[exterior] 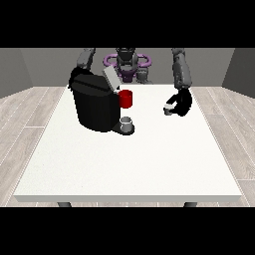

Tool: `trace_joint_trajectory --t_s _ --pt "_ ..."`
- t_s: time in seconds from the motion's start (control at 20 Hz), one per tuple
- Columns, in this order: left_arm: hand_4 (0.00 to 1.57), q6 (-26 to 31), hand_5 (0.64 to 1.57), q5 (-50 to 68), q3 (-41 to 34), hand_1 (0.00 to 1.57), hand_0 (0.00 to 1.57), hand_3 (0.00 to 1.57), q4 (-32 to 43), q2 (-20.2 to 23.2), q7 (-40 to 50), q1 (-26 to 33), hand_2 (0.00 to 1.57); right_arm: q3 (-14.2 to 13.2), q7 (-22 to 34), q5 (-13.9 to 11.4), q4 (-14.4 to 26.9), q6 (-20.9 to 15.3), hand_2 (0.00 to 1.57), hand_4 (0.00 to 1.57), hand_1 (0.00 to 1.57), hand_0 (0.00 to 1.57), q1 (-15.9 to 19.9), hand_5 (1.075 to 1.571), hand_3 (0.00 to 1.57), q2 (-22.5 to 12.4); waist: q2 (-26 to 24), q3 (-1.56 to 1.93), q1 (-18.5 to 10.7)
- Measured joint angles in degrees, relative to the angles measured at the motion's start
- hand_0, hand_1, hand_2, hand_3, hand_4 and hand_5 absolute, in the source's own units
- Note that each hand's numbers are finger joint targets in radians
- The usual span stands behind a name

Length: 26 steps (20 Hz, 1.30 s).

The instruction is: Insert the coffee pod into the coffee machine and close the lid

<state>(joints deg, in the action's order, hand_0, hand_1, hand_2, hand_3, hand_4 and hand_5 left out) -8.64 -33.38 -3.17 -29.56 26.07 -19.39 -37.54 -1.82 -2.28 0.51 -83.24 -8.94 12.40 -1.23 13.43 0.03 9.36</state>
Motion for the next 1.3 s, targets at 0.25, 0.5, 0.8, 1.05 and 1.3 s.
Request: trace_joint_trajectory --t_s 0.25,0.5,0.8,1.05,1.3 --pt "0.58 4.5 1.571 0.2 0.7 1.39 1.39 1.35 -1.9 -0.5 -0.4 -3.5 1.41 -1.1 0.1 1.0 3.0 0.4 0.0 0.49 0.0 0.0 0.4 1.571 0.0 -0.4 -2.3 0.0 -0.4" --pt "0.53 8.9 1.571 0.2 1.2 1.26 1.26 1.3 -4.3 -0.7 0.2 -6.5 1.32 -1.8 -1.0 1.1 6.4 0.6 0.0 0.41 0.0 0.0 0.9 1.571 0.0 -0.5 -4.6 -0.01 -1.3" --pt "0.55 13.8 1.571 0.6 0.2 1.27 1.27 1.29 -5.3 1.8 0.7 -11.6 1.34 0.1 -0.8 1.3 6.4 0.6 0.0 0.48 0.0 0.0 1.1 1.571 0.0 -0.2 -5.3 -0.02 0.3" --pt "0.55 14.7 1.571 0.1 0.1 1.27 1.27 1.29 -6.5 0.7 3.2 -13.9 1.34 -0.2 -1.7 1.8 7.2 1.3 0.0 0.5 0.0 0.0 1.4 1.571 0.0 -0.3 -5.6 -0.01 1.3" --pt "0.5 15.2 1.571 -0.4 -0.3 1.02 1.02 1.23 -7.8 -0.2 6.6 -17.7 1.21 -0.4 -2.3 1.9 7.9 1.5 0.0 0.51 0.0 0.0 2.6 1.571 0.0 -0.5 -5.6 -0.01 2.1"
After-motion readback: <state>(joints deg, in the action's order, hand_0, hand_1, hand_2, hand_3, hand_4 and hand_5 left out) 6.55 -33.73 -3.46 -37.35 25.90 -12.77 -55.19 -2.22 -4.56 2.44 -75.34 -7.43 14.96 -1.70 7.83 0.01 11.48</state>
